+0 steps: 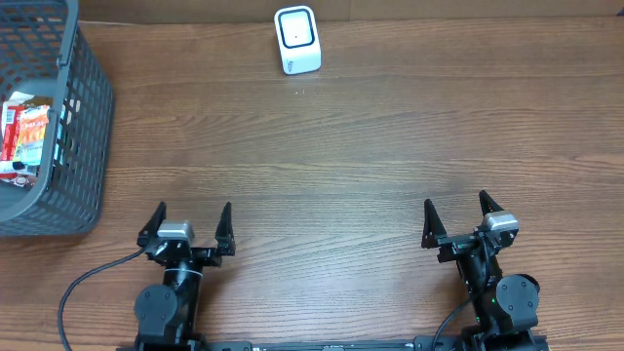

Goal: Scan the item barcode

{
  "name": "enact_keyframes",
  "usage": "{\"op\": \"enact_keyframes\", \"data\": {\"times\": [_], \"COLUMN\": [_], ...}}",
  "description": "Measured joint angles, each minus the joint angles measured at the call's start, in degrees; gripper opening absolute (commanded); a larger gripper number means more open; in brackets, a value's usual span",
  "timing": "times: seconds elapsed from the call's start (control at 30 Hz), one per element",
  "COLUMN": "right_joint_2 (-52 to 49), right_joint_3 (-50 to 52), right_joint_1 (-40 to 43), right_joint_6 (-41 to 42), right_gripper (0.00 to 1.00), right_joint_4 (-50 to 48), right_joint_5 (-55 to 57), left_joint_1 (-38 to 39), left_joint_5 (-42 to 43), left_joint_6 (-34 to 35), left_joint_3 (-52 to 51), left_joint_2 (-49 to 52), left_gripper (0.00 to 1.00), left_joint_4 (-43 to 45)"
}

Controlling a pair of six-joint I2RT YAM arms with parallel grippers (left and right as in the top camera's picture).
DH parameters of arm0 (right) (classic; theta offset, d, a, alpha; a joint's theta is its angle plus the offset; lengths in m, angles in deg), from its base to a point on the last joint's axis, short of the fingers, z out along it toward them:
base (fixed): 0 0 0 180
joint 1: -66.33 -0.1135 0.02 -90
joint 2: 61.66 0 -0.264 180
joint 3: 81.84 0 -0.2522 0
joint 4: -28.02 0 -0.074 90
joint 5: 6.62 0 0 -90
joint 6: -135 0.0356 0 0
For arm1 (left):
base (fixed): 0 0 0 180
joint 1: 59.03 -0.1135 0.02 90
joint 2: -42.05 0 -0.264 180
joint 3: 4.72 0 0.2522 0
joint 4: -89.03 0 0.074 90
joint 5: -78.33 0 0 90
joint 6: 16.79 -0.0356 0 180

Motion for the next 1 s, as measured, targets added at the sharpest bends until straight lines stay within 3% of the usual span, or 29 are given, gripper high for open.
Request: {"op": "enact_keyframes", "data": {"times": [0.13, 0.23, 0.57, 0.73, 1.0], "right_joint_2": [0.00, 0.00, 0.00, 0.00, 0.00], "right_joint_3": [0.00, 0.00, 0.00, 0.00, 0.00], "right_joint_1": [0.00, 0.00, 0.00, 0.00, 0.00], "right_joint_6": [-0.02, -0.02, -0.04, 0.00, -0.02], "right_gripper": [1.00, 1.00, 1.00, 1.00, 1.00], "right_joint_4": [-0.04, -0.04, -0.07, -0.02, -0.02], "right_joint_5": [0.02, 0.02, 0.00, 0.00, 0.00], "left_joint_1": [0.00, 0.00, 0.00, 0.00, 0.00], "left_joint_5": [0.66, 1.38, -4.02, -9.60, -15.50], "left_joint_6": [-1.64, -3.61, -13.64, -16.63, -17.49], "left_joint_3": [0.59, 4.74, 37.75, 56.19, 91.69], "left_joint_2": [0.00, 0.00, 4.61, 14.69, 41.38], "left_gripper": [1.00, 1.00, 1.00, 1.00, 1.00], "left_joint_4": [7.13, 7.23, 2.36, -10.60, -43.04]}}
